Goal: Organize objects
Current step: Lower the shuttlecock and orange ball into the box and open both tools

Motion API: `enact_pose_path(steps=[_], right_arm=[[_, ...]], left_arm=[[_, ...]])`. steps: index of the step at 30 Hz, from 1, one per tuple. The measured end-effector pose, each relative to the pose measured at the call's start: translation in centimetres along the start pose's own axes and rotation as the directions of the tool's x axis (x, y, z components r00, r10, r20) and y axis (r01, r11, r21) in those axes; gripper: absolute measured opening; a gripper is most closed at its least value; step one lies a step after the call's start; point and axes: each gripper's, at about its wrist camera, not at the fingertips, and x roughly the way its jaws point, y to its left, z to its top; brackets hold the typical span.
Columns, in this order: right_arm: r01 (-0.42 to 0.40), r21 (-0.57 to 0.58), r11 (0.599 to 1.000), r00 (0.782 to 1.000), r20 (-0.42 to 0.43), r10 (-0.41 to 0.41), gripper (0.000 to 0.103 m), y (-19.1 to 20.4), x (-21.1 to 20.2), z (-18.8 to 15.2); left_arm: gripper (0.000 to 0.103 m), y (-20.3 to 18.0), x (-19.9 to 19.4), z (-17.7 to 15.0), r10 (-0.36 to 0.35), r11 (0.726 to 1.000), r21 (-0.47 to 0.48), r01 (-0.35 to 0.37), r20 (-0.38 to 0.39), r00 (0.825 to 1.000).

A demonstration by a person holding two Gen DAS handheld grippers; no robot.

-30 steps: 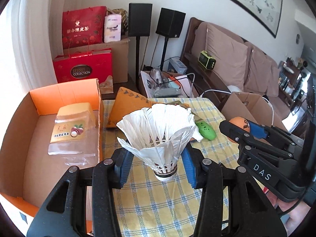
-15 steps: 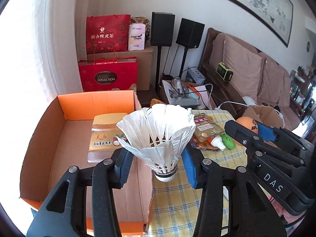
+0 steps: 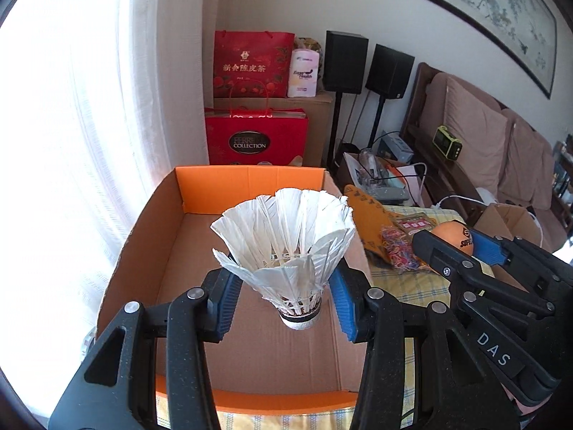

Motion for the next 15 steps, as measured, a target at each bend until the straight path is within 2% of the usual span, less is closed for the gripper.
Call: enact_pose_path(steps=[4, 8, 15], right_arm=[[-0.037, -0.006, 0.999, 0.999, -0.018, 0.037, 0.039, 1.5, 0.8, 0.1], [-0.089, 0.002, 0.996, 0.994, -0.065, 0.089, 0.039, 2.8, 2.3, -0.4], [-0.135, 0.019, 0.991, 0.979, -0.15, 0.136, 0.039, 3.8, 5.2, -2.3]], left_arm=[[0.044, 1.7, 0.1, -0.5, 0.014, 1.0, -0.008, -0.014, -0.023, 1.0], [0.044, 3.1, 1.2, -1.6, 0.003, 0.999, -0.031, -0.006, -0.079, 0.997], [0.044, 3.7, 3.3, -3.6, -0.004, 0.999, -0.037, -0.002, -0.159, 0.987]])
